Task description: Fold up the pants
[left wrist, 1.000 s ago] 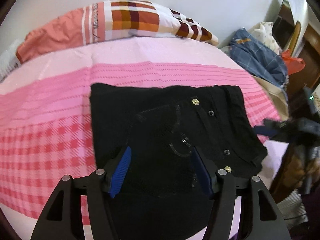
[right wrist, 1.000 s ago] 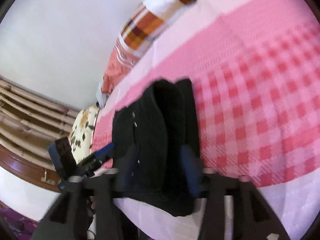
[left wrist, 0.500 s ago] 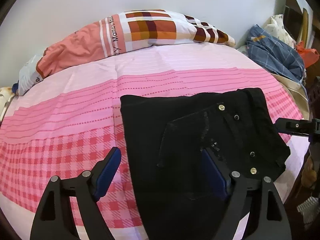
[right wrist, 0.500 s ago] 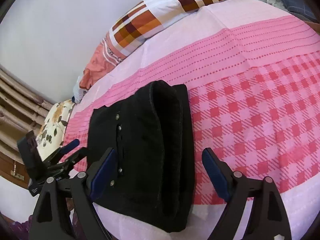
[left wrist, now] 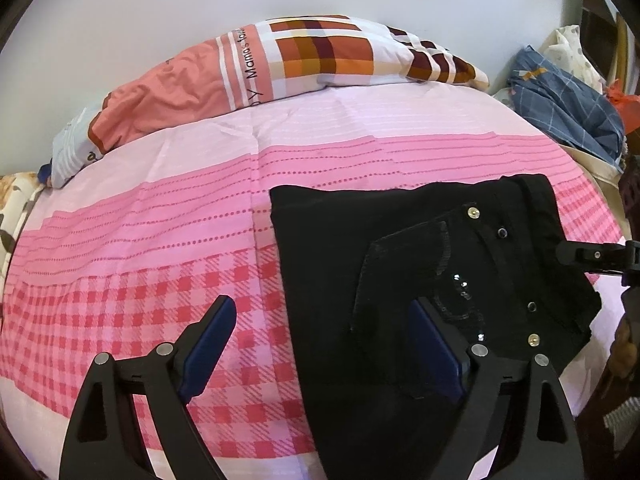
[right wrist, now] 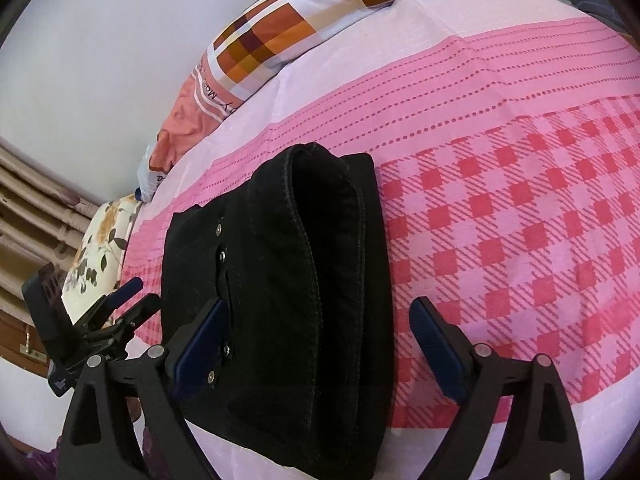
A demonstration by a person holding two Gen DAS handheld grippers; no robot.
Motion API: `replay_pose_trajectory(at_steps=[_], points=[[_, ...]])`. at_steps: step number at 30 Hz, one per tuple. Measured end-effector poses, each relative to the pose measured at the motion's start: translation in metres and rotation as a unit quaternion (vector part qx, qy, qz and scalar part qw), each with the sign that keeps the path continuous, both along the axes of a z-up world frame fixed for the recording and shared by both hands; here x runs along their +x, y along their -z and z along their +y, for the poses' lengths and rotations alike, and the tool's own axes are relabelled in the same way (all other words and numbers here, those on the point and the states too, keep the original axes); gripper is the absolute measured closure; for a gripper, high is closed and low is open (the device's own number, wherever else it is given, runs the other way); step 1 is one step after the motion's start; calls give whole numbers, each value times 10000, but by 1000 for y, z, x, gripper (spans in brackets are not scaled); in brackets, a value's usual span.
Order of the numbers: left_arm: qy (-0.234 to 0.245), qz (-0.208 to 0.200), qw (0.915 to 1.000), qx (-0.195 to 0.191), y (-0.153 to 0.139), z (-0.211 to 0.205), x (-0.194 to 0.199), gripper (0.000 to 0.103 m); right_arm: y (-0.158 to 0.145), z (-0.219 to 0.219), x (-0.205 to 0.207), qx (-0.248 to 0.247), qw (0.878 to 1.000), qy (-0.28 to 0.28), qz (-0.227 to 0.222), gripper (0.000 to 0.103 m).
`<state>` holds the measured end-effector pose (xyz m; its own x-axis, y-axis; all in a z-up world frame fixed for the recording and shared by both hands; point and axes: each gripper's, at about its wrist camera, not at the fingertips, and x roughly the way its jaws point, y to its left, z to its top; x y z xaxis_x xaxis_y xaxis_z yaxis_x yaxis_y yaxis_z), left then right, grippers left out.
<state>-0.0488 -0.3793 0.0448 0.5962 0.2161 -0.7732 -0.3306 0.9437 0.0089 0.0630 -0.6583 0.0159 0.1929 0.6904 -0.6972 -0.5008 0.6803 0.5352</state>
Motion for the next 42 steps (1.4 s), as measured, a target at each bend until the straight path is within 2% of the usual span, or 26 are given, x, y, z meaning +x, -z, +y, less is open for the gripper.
replay_pose_trajectory(at_steps=[13,19,23,29,33,37,38,40,41,42], points=[[-41,44,9999,91,0,1,-1,15,-1,0,1,110,9998,90,113,8],[-57,65,9998,182,-5,0,-5,15,-3,-13,-3,246,9991,234,239,8],[-73,29,9998,178,-9,1,-15,15,-9,-29,-18,399,9984,216,324,8],[-64,16,9998,166,-10,-3,-31,14,-18,-48,-47,440,9990,52,108,8],[-109,50,9996,247,-7,-9,-38,13,-11,-49,-50,270,9995,117,74,8],[-153,67,9997,179,-3,-10,-43,13,1,-46,-46,328,9989,143,302,8],[-174,79,9996,197,-2,-10,-44,13,3,-43,-47,301,9991,93,285,9],[-202,86,9996,195,-1,-8,-44,13,5,-37,-49,170,9994,-101,276,34],[-228,88,9996,169,-1,-6,-44,13,6,-33,-51,106,9993,-204,297,43],[-249,89,9995,151,-1,-5,-44,13,5,-32,-53,20,9996,-221,177,46]])
